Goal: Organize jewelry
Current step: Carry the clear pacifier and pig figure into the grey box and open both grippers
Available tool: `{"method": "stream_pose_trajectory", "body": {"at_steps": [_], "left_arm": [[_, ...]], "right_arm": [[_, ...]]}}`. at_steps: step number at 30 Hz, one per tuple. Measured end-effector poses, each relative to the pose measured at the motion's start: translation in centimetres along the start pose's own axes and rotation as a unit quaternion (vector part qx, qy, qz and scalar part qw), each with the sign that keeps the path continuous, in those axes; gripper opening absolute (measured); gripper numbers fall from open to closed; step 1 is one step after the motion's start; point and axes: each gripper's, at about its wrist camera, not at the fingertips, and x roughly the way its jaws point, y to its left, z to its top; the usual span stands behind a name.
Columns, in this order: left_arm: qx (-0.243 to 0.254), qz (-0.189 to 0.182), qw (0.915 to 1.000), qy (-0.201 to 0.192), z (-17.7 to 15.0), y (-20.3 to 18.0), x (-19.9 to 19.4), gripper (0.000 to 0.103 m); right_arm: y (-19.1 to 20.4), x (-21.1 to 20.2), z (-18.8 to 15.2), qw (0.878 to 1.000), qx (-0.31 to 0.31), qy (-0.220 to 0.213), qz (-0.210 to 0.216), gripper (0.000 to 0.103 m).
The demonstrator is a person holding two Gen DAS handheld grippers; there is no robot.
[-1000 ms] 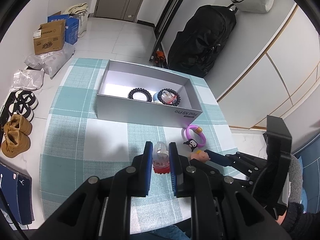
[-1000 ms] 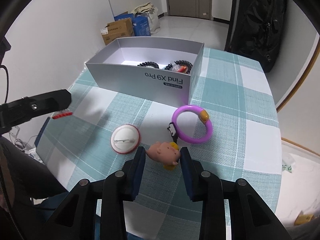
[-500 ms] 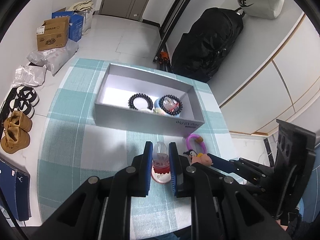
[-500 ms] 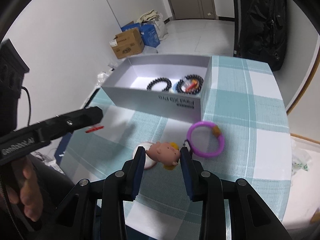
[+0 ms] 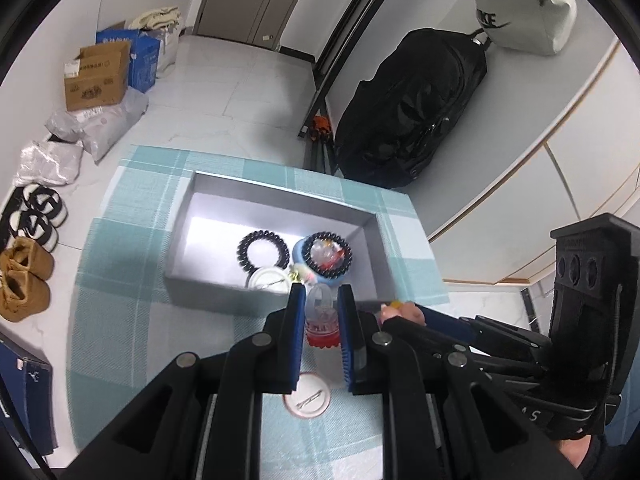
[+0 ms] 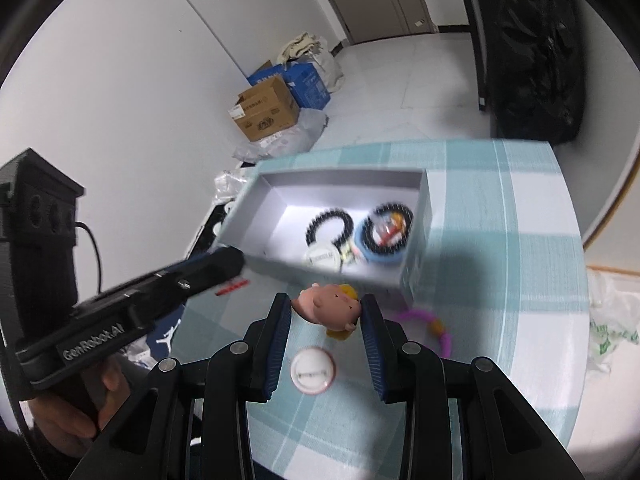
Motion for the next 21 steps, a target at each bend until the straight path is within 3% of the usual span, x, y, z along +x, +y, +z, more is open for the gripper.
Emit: {"method": "stream_pose_trajectory", "body": {"at_steps": [9, 21], "left_arm": [[-0.026, -0.007, 0.9996, 0.009, 2.1, 0.9, 1.1, 0.011], [-0.027, -0.009, 0.9991, 0.033, 3.4, 0.7, 3.8, 0.011]], "right_arm": [[-0.7, 1.0, 4.1, 1.0, -0.008, -0.01, 0.014, 0.034], [-2.2, 2.9, 5.8, 1.0, -0.005, 0.003, 0.029, 0.034]]}}
